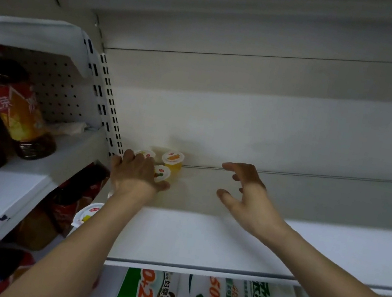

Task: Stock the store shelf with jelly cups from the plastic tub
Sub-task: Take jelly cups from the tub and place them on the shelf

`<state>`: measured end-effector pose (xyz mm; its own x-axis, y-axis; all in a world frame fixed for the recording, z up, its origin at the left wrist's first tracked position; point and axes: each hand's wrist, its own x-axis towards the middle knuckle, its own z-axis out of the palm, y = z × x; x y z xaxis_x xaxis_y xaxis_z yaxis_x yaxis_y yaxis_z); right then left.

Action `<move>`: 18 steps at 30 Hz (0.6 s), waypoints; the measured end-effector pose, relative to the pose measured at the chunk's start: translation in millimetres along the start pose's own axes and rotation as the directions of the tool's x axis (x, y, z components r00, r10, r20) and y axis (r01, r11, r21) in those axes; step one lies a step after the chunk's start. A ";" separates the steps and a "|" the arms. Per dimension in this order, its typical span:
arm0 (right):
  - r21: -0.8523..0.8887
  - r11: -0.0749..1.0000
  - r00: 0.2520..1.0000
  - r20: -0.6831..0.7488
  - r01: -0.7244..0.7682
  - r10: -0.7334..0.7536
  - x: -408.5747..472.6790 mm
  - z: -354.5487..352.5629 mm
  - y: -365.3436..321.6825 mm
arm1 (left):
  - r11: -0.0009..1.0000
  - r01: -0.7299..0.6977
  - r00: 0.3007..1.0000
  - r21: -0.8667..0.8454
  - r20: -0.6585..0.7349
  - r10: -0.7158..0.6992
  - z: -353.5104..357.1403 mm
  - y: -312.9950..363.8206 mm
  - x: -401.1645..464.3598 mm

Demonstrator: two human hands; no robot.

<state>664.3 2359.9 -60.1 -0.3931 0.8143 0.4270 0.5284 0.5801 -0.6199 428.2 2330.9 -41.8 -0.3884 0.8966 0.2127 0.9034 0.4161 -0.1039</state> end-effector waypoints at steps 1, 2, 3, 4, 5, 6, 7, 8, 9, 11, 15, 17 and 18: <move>-0.034 0.999 1.000 0.009 0.010 -0.009 -4.3 -4.9 -0.1 | 0.999 -0.022 0.996 -0.050 -0.085 0.017 1.2 -1.2 -4.6; -0.077 0.997 1.000 0.022 0.020 -0.018 -9.1 -10.8 0.0 | 0.990 -0.072 0.977 -0.121 -0.207 0.046 1.0 -0.9 -11.0; -0.134 0.990 0.999 0.034 0.033 -0.028 -14.6 -17.3 1.0 | 0.968 -0.147 0.942 -0.202 -0.327 0.075 -1.4 1.3 -18.0; -0.206 0.977 0.998 0.041 0.051 -0.043 -20.8 -24.8 2.1 | 0.933 -0.226 0.895 -0.281 -0.437 0.086 -5.6 7.0 -26.4; -0.284 0.956 0.997 0.036 0.071 -0.063 -27.3 -32.4 4.3 | 0.896 -0.283 0.875 -0.341 -0.474 0.096 -12.6 16.9 -36.7; -0.350 0.933 0.996 0.021 0.086 -0.084 -34.1 -40.0 7.6 | 0.869 -0.320 0.872 -0.377 -0.475 0.115 -19.0 28.6 -48.0; -0.395 0.914 0.995 0.000 0.089 -0.097 -41.5 -47.6 12.1 | 0.851 -0.353 0.869 -0.390 -0.475 0.143 -23.8 41.3 -60.2; -0.419 0.905 0.995 -0.022 0.079 -0.098 -50.1 -55.3 17.8 | 0.831 -0.387 0.859 -0.400 -0.483 0.167 -26.7 54.9 -72.3; -0.429 0.901 0.994 -0.049 0.064 -0.093 -59.7 -63.5 24.1 | 0.804 -0.421 0.850 -0.419 -0.491 0.189 -26.9 68.5 -84.0; -0.445 0.895 0.992 -0.096 0.029 -0.080 -82.3 -82.8 38.6 | 0.751 -0.469 0.844 -0.464 -0.485 0.228 -26.3 98.0 -105.5; -0.486 0.872 0.988 -0.150 -0.054 -0.023 -138.9 -135.3 73.2 | 0.682 -0.544 0.825 -0.489 -0.458 0.330 -26.5 170.4 -145.5; -0.485 0.868 0.983 -0.180 -0.109 0.023 -171.9 -168.6 94.0 | 0.622 -0.595 0.799 -0.509 -0.456 0.391 -29.1 215.3 -165.3; -0.482 0.865 0.979 -0.198 -0.140 0.049 -190.3 -186.0 105.5 | 0.582 -0.621 0.783 -0.526 -0.455 0.424 -30.7 239.8 -176.5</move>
<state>934.8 2269.5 -84.3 -0.2103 0.8292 0.5179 0.8748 0.3960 -0.2789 719.0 2267.7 -74.5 0.1618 0.8095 0.5644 0.8621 -0.3943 0.3184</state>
